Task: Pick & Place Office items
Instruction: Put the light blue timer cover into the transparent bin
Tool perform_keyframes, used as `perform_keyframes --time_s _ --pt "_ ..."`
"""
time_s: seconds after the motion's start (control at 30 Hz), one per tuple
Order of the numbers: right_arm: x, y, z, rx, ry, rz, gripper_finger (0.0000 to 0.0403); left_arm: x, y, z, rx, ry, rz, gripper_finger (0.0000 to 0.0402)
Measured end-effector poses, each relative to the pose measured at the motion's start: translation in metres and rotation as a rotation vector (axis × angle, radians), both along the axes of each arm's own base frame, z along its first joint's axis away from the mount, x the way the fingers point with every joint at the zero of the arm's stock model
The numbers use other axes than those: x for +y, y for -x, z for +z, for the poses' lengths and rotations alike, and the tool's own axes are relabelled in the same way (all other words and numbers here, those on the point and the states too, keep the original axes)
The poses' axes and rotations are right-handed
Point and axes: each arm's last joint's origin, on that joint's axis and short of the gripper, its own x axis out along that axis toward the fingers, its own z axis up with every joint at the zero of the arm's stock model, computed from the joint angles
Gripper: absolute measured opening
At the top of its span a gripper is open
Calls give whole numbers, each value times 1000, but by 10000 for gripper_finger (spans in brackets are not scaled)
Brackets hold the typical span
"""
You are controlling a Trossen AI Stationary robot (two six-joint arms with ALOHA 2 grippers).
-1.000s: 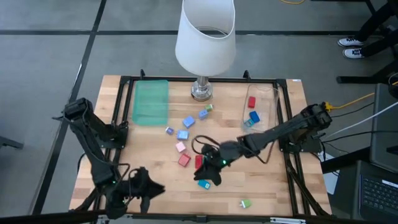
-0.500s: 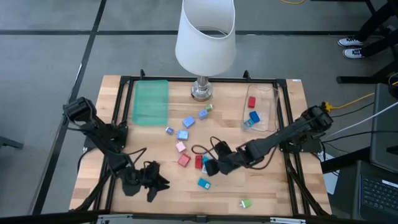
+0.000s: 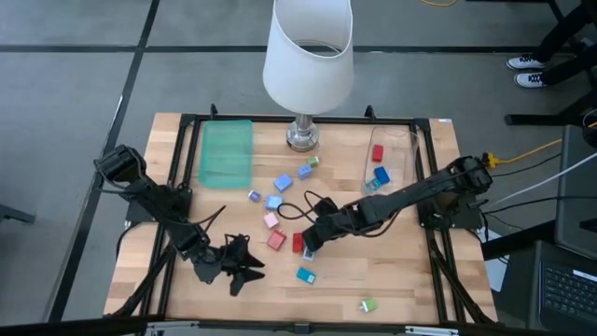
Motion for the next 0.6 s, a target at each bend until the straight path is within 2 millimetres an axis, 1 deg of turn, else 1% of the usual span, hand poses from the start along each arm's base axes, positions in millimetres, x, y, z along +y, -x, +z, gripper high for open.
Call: perform_keyframes --time_s 0.17,0.33,0.4,0.43,0.5,0.6 --pt "-1 -1 -2 6 112 101 224 1 0 0 -5 -5 15 174" --pt "8 -1 -1 -24 72 103 224 1 -1 0 -4 1 20 175" --pt "11 0 -4 -8 56 101 224 1 -1 0 -4 2 22 174" --pt "12 1 -6 9 18 98 224 1 -1 0 -4 2 23 173" --pt "13 4 -15 65 -84 51 224 2 -2 0 -4 4 27 171" --pt "18 9 -42 79 -221 -52 224 3 -3 0 -3 6 29 169"
